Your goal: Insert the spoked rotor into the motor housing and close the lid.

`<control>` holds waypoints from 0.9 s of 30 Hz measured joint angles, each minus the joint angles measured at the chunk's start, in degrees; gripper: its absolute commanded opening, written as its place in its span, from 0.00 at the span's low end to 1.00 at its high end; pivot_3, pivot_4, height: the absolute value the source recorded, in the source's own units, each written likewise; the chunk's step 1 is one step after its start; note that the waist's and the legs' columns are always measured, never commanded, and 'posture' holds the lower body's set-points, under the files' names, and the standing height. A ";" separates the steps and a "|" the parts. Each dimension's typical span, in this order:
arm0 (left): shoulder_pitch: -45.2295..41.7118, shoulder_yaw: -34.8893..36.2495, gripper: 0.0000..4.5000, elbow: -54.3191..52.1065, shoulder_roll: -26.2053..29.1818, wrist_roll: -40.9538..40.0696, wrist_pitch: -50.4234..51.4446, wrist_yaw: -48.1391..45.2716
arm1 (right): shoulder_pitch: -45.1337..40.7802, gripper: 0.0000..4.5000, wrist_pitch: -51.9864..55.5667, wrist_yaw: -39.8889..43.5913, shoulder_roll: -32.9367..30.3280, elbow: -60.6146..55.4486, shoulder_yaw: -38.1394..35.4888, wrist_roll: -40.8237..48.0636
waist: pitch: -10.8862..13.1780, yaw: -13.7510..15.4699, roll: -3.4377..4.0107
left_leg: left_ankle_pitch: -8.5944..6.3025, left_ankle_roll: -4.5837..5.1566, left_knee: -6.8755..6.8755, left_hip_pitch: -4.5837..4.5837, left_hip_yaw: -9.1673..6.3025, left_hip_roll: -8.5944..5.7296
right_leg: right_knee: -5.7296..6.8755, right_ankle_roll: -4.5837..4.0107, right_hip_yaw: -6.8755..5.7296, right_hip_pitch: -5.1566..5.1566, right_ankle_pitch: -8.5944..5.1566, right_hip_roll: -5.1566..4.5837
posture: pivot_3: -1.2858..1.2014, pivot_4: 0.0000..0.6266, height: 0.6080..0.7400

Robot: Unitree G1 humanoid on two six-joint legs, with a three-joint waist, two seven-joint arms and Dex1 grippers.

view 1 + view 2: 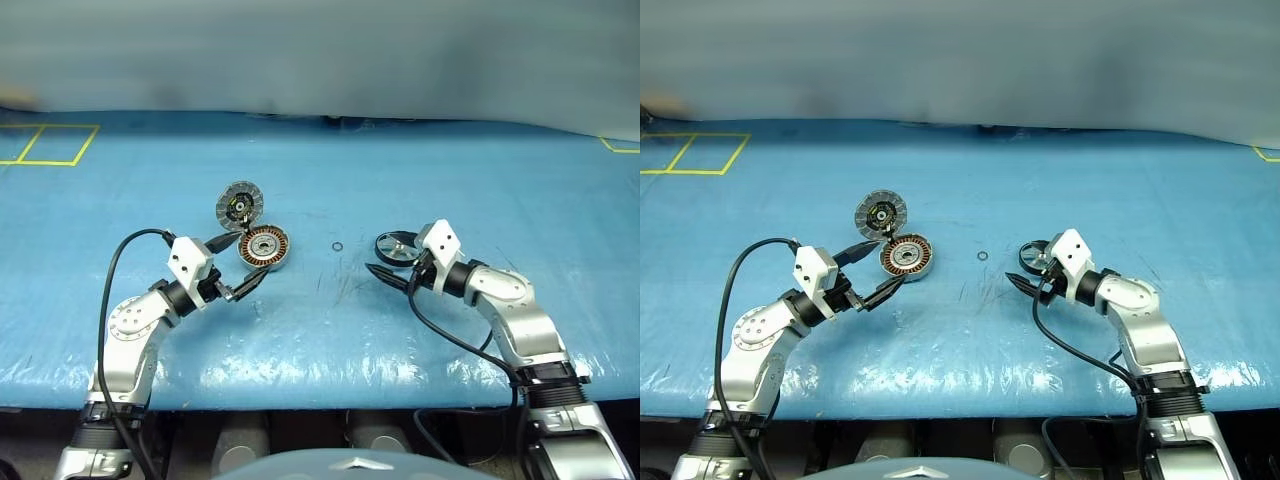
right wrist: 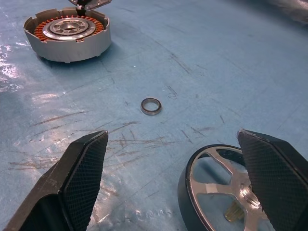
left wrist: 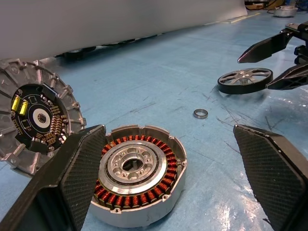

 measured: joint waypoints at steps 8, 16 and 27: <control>0.00 0.00 1.00 0.00 0.00 0.01 0.00 0.10 | -0.21 1.00 -0.87 0.00 0.16 0.70 0.00 -0.50 | 0.00 0.00 0.00 | 0.00 0.00 0.00 0.00 0.00 0.00 | 0.00 0.00 0.00 0.00 0.00 0.00 | 0.52 0.24 1.00; 0.00 0.00 1.00 0.00 0.01 0.03 0.00 0.13 | -0.30 1.00 -0.98 0.01 0.44 0.98 0.02 -0.61 | 0.00 0.00 0.00 | 0.00 0.00 0.01 0.00 0.00 0.00 | 0.00 0.00 0.00 0.00 0.01 0.00 | 0.52 0.24 1.00; -0.01 0.00 1.00 0.00 0.11 0.23 0.00 0.12 | -0.54 1.00 -1.03 0.01 0.58 1.00 0.02 -0.74 | 0.00 -0.01 0.00 | 0.00 0.00 0.01 0.00 0.00 0.00 | 0.01 0.00 0.00 0.00 0.01 0.00 | 0.52 0.24 1.00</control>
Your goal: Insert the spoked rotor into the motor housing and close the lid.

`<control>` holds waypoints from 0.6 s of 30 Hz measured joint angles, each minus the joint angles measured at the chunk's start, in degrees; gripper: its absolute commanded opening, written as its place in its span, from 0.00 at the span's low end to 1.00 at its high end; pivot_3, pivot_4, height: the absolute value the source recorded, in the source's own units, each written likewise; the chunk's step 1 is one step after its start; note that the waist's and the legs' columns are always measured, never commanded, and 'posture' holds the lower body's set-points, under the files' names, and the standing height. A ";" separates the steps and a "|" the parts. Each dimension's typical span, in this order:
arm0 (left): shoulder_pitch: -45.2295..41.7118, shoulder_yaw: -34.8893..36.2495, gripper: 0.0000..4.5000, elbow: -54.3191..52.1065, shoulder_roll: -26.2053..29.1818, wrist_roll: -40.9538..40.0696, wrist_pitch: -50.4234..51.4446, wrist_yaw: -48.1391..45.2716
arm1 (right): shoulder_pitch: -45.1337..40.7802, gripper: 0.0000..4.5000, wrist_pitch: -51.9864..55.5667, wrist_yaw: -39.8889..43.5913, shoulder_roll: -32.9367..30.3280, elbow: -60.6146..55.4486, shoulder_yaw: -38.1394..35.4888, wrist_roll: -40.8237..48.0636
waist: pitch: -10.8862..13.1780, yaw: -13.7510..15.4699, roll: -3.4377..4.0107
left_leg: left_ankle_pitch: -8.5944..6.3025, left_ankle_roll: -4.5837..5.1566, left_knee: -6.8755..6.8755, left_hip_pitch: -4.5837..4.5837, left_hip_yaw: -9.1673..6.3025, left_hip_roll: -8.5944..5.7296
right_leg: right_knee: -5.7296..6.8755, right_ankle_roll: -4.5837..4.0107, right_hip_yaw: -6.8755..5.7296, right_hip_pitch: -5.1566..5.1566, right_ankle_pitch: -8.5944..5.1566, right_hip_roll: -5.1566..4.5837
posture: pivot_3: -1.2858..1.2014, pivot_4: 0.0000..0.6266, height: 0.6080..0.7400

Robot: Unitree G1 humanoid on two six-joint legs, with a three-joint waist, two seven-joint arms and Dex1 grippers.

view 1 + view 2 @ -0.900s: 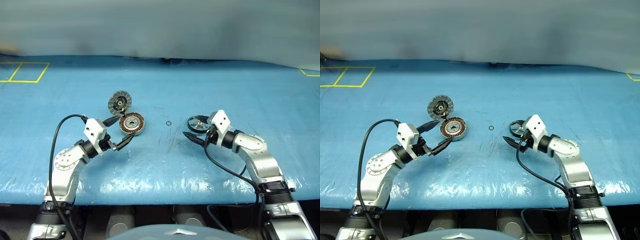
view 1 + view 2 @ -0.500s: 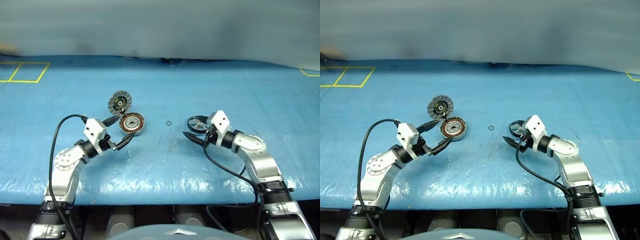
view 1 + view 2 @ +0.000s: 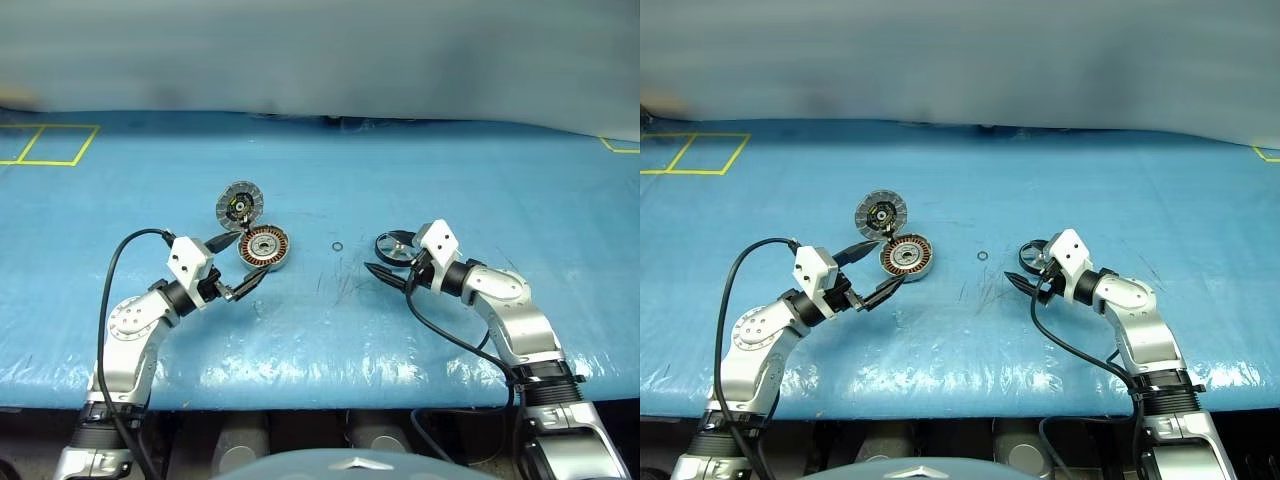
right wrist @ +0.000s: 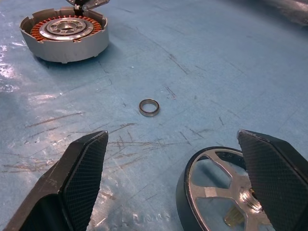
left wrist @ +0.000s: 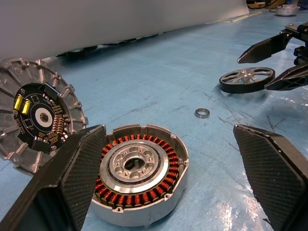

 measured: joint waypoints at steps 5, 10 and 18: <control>0.00 0.00 1.00 0.00 0.01 0.19 0.00 0.00 | 0.00 1.00 0.00 0.00 0.00 0.00 0.00 -0.10 | 0.00 0.00 0.00 | 0.00 0.00 0.00 0.00 0.00 0.00 | 0.00 0.00 0.00 0.00 0.00 0.00 | 0.52 0.24 1.00; -0.06 -0.08 1.00 0.00 0.42 0.54 0.08 -0.16 | 0.00 1.00 -0.01 0.01 0.00 0.01 0.00 -0.14 | 0.00 0.00 0.00 | 0.00 0.00 0.00 0.00 0.00 0.00 | 0.00 0.00 0.00 0.00 0.00 0.00 | 0.52 0.24 1.00; -4.81 -4.28 1.00 0.02 9.27 5.13 3.99 -4.74 | -0.65 1.00 -0.07 0.07 0.09 0.27 0.17 -0.21 | 0.00 -0.03 0.00 | 0.00 0.00 0.01 0.00 0.00 0.00 | 0.04 -0.01 -0.01 -0.01 -0.01 0.02 | 0.52 0.24 1.00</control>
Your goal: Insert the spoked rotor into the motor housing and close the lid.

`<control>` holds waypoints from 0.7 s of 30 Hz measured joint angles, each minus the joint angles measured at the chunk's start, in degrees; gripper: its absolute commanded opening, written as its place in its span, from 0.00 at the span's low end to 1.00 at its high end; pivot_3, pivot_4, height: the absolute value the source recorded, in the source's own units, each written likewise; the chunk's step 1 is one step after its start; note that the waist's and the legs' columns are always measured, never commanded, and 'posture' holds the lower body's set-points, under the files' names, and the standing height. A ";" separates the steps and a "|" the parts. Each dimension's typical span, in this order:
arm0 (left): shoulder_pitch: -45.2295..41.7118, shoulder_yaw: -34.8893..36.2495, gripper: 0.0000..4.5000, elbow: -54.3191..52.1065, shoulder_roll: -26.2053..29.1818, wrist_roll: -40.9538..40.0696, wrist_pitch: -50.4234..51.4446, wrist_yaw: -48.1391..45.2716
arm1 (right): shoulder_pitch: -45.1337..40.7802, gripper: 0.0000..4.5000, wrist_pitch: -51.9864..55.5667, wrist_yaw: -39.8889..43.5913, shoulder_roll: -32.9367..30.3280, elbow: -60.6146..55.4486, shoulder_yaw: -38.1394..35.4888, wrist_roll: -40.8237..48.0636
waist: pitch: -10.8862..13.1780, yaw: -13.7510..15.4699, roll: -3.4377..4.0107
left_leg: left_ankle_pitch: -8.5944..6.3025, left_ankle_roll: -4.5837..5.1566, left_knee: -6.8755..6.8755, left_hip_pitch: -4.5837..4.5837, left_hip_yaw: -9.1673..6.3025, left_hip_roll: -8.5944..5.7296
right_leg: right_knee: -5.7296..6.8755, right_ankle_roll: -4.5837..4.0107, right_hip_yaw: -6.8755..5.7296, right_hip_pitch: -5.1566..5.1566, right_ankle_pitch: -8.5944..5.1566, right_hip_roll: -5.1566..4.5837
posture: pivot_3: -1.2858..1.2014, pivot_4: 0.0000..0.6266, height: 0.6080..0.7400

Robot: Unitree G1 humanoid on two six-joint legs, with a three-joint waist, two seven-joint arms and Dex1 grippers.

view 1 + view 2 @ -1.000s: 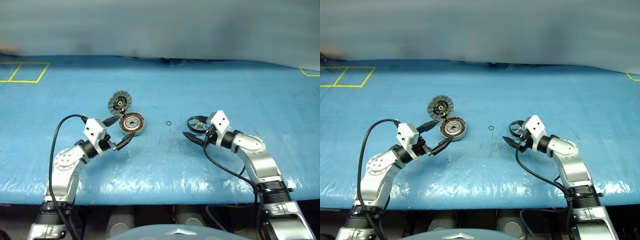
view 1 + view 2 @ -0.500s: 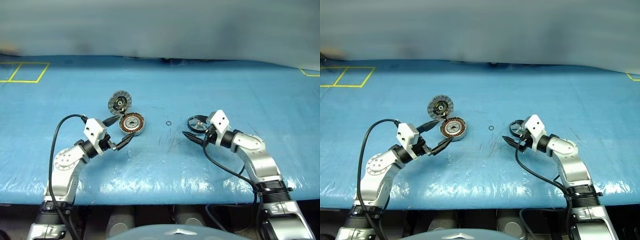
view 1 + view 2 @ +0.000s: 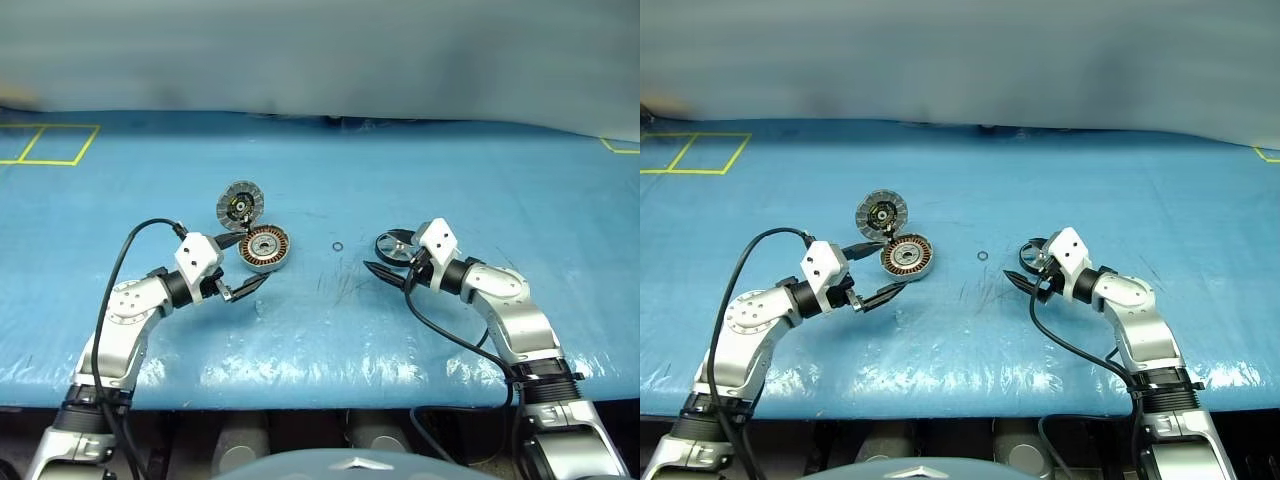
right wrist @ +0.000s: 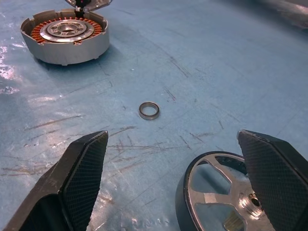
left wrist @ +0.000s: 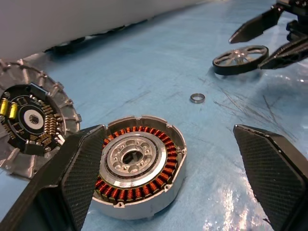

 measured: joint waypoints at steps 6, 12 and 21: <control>-11.57 -7.75 1.00 -0.10 11.93 9.75 5.60 -7.48 | -1.25 1.00 -0.01 0.43 0.00 1.69 0.75 -0.11 | 0.09 0.06 -0.03 | 0.00 0.00 0.01 -0.03 0.00 -0.01 | 0.00 -0.03 -0.01 -0.02 -0.02 0.00 | 0.52 0.24 1.00; -30.77 -21.82 1.00 0.07 12.73 20.20 5.71 -19.78 | -4.78 1.00 -0.02 2.41 -0.46 3.40 1.90 -0.17 | 0.15 0.29 -0.07 | -0.01 0.02 0.02 -0.14 0.01 -0.05 | -0.08 0.00 0.00 -0.05 0.02 -0.01 | 0.52 0.24 1.00; -43.02 -34.30 1.00 4.61 8.06 32.79 4.50 -28.60 | -7.21 1.00 0.28 4.96 -2.35 4.02 2.68 -0.71 | 0.19 -0.42 -0.03 | -0.12 0.21 -0.01 -0.15 -0.04 0.00 | -0.02 -0.34 -0.01 -0.11 0.02 0.05 | 0.52 0.24 1.00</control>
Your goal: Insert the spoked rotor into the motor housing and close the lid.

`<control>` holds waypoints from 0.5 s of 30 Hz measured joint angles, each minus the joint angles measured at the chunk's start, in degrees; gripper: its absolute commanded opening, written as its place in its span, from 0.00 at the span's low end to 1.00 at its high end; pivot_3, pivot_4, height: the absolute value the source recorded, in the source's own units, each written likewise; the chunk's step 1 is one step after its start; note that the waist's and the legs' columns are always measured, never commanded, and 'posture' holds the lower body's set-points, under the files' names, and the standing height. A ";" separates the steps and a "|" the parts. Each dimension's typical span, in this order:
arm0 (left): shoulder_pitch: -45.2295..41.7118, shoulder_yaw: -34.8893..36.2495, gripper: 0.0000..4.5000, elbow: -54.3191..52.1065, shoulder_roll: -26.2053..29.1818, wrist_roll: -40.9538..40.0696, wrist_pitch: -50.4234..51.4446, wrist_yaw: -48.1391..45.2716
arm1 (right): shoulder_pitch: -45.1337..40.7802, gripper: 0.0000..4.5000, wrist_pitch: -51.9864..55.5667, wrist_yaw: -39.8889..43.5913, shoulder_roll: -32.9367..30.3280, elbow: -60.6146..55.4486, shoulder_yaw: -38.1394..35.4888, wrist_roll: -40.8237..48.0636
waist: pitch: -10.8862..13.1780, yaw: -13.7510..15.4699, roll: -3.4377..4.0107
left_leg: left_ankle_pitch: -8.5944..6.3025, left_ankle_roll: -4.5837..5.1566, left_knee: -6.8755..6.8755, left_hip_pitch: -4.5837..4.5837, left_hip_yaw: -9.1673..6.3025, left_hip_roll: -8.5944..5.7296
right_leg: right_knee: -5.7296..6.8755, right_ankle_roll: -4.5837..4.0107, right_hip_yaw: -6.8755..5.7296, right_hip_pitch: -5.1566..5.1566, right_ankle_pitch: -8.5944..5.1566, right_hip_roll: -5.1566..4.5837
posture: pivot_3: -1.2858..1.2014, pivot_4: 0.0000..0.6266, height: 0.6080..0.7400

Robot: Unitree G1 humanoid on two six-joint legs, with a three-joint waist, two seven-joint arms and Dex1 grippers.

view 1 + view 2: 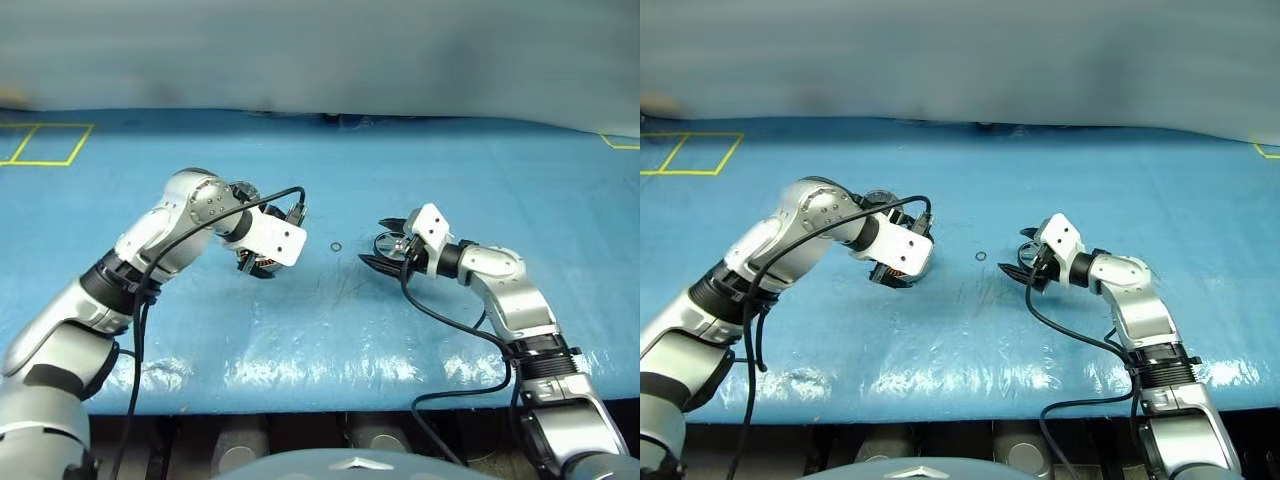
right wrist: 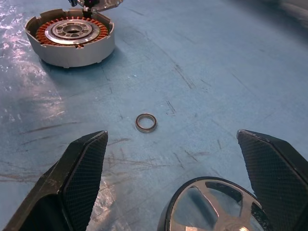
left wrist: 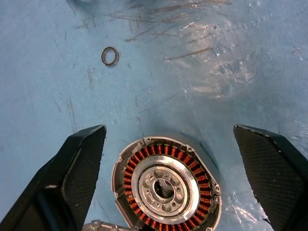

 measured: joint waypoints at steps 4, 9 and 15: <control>-2.25 -4.34 1.00 3.97 0.49 8.69 -3.86 -0.94 | -0.20 1.00 0.54 0.99 -0.83 -0.01 0.15 -0.19 | 0.01 0.14 0.00 | 0.00 0.00 0.06 -0.01 0.03 -0.02 | 0.00 0.04 0.01 0.02 -0.01 -0.03 | 0.52 0.24 1.00; -2.71 -5.40 1.00 6.90 0.73 14.95 -6.55 -1.91 | -0.31 1.00 1.83 1.84 -2.52 -0.14 0.14 -0.20 | 0.01 0.35 -0.01 | 0.00 0.00 0.08 -0.02 0.02 -0.02 | 0.02 0.05 0.01 0.02 -0.01 -0.03 | 0.52 0.24 1.00; -2.65 -5.40 1.00 6.85 -1.12 16.52 -7.14 -4.55 | -0.78 1.00 3.87 3.92 -4.27 -1.39 0.87 -0.20 | 0.02 0.49 -0.02 | 0.00 0.00 0.14 -0.05 0.02 -0.03 | 0.03 0.05 0.01 0.02 0.00 -0.05 | 0.52 0.24 1.00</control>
